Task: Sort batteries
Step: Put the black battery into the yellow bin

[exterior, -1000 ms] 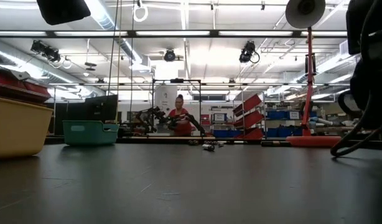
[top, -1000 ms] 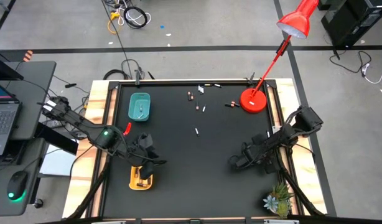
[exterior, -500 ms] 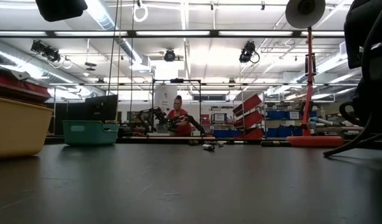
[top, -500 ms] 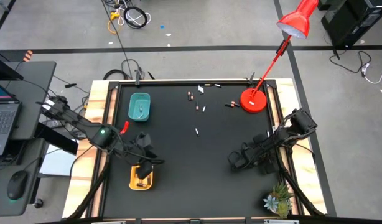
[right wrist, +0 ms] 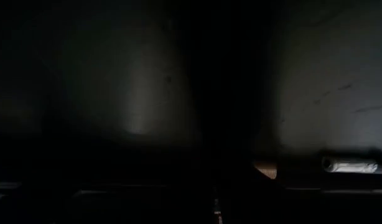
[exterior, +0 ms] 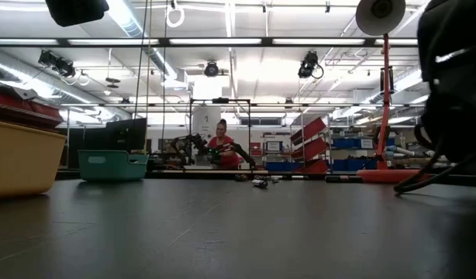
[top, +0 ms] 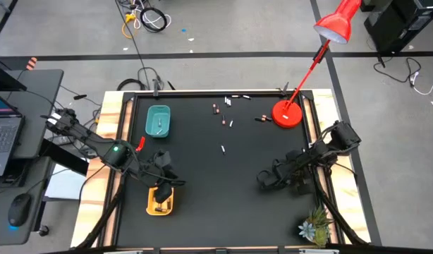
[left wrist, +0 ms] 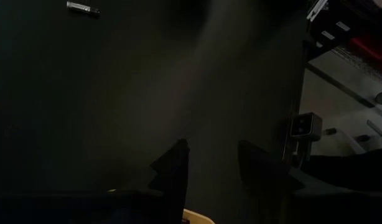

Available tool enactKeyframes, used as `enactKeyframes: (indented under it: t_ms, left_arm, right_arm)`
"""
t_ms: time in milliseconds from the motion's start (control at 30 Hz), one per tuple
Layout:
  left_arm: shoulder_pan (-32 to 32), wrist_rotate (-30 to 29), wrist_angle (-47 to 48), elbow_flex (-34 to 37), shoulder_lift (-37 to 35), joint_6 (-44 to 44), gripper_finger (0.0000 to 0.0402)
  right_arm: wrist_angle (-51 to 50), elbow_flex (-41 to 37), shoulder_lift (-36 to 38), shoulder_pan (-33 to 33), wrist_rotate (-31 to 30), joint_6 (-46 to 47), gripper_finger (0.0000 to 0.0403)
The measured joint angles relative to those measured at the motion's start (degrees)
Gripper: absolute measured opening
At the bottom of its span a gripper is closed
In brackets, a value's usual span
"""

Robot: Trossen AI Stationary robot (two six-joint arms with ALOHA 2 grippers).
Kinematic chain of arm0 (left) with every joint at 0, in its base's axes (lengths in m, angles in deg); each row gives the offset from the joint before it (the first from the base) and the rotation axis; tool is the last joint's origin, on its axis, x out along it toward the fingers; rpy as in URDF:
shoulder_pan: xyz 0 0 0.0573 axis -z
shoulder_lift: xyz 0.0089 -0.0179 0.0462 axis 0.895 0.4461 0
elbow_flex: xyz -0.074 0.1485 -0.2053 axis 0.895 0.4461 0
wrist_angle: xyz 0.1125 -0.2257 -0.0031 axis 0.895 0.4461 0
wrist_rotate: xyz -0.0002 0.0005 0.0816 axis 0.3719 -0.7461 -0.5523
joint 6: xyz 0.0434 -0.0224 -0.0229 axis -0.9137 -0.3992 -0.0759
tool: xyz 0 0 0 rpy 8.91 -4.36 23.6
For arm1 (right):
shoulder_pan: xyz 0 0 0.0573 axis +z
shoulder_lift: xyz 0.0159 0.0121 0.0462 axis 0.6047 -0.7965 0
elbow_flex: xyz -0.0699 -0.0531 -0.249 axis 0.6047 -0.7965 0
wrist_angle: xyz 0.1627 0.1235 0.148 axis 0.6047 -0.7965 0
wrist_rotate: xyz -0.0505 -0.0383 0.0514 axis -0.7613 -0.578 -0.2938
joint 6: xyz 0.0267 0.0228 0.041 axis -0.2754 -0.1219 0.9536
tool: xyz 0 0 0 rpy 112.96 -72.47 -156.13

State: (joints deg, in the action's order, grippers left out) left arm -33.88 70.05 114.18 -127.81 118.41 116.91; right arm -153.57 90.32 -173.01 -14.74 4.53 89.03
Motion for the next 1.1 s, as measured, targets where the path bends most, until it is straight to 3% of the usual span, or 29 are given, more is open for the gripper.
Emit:
enactKeyframes:
  t_ms: [100,233,700,833,1100]
  left_arm:
    - [0.0,0.0,-0.04,0.0,0.01,0.0,0.0147]
    - [0.0,-0.02,-0.08,0.0,0.01,0.02,0.0147]
    - [0.0,-0.02,-1.29,0.0,0.01,-0.48,0.0147]
    - [0.0,-0.02,-1.41,0.0,0.03,-0.52,0.0147]
    - [0.0,-0.02,-1.41,0.0,0.05,-0.61,0.0147]
  right_arm:
    - [-0.62,1.83,0.02,-2.11,0.6,0.19,0.0012]
    - [-2.63,3.59,0.04,-4.48,1.16,-0.07,0.0054]
    - [-11.76,4.05,-0.55,-12.44,3.23,2.16,0.0274]
    - [-9.81,4.05,-0.55,-12.88,2.22,0.77,0.0297]
    - [-6.66,-0.09,-0.59,-12.07,1.35,-0.72,0.0296]
